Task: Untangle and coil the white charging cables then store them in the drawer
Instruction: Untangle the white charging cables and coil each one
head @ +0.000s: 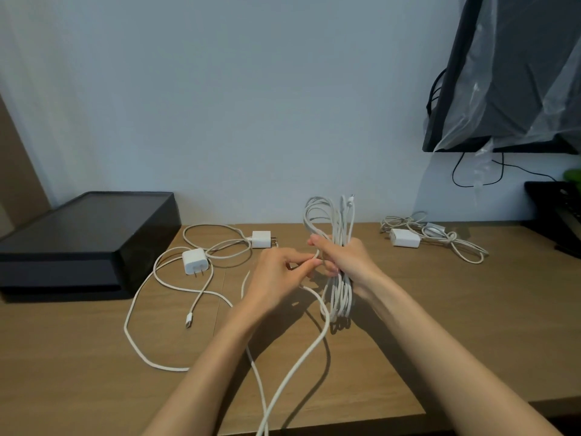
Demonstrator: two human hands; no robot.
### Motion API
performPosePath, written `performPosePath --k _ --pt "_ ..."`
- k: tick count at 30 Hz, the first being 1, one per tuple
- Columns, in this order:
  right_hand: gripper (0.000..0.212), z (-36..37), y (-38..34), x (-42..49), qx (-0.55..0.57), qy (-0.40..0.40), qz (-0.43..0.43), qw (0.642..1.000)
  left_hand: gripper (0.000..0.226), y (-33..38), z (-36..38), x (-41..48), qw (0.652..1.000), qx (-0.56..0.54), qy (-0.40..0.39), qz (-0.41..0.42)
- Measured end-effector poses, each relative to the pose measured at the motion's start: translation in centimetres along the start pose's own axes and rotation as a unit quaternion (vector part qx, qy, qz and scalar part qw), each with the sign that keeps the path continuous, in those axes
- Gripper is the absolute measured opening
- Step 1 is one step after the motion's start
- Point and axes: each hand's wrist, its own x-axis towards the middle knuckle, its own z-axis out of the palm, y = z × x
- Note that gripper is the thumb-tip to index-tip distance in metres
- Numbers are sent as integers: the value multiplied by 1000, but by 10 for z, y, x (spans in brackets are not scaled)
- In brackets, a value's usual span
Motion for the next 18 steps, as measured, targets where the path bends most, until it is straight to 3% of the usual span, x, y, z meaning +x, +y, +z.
performPosePath --k 6,9,12,18 --pt "19 -9 -3 6 78 45 -36 995 29 2 1 0 997 35 -73 -14" --pt "22 -23 -8 14 110 91 -45 989 20 1 -5 1 994 -15 -106 -23" --pt "32 -34 -10 16 147 115 -48 981 22 -4 -14 4 993 -35 -113 -25" --pt "27 -34 -18 7 319 88 -68 941 23 -5 -28 7 994 -43 -93 -28"
